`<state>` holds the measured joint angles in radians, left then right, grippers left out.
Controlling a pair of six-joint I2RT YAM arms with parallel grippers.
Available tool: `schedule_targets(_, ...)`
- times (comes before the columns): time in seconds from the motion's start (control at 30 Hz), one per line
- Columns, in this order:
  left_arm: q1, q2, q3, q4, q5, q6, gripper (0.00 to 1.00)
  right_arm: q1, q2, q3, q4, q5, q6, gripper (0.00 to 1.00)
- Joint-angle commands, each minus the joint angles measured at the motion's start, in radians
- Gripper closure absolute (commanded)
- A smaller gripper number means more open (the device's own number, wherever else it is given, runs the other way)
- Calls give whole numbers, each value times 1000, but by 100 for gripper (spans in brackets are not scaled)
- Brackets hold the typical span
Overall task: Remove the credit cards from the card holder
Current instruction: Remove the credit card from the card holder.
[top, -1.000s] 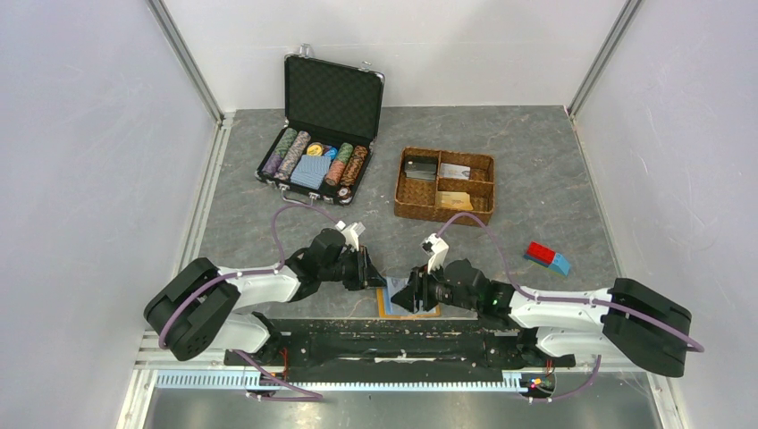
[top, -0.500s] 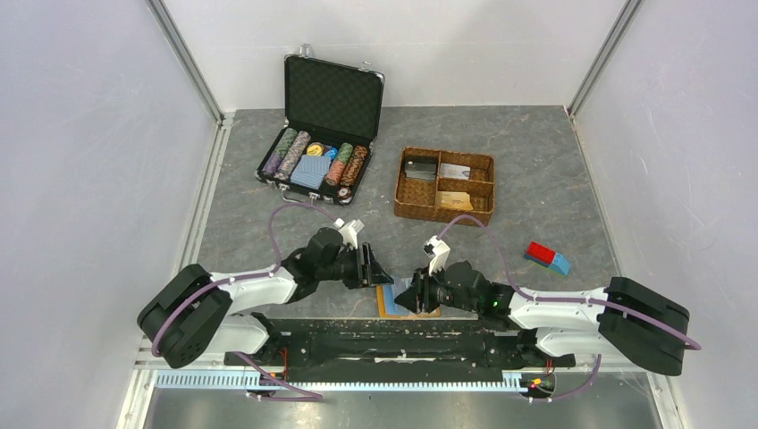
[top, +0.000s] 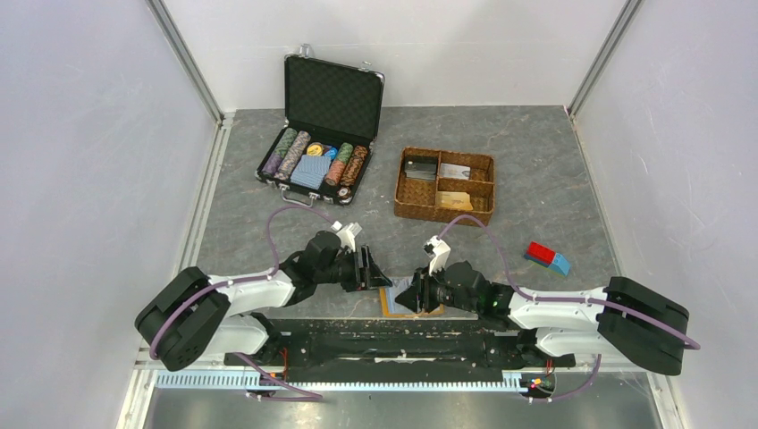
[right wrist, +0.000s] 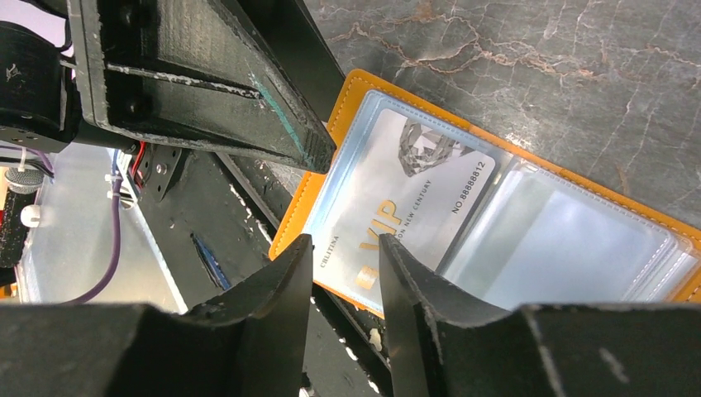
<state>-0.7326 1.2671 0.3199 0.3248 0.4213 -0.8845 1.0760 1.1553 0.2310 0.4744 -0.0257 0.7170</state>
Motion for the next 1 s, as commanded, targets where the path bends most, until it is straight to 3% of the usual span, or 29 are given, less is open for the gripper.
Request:
schedule_targets(0.0, -5, 17, -4, 64, 14, -24, 33, 2, -11, -20, 62, -7, -1, 60)
schedule_targets(0.23, -5, 50, 4, 85, 25, -17, 33, 1, 0, -26, 84, -24, 10, 56)
schedule_targets(0.43, -5, 102, 1, 132, 50, -17, 37, -21, -45, -19, 37, -7, -13, 60)
schedule_targets(0.73, -5, 187, 1, 245, 120, -52, 57, -93, -65, -34, 37, -69, -29, 63)
schedule_targets(0.87, -6, 197, -16, 313, 144, -61, 80, -110, -40, -45, 87, -129, -18, 63)
schedule_targets(0.97, -5, 194, -40, 390, 158, -68, 91, -122, -19, -57, 110, -139, -11, 64)
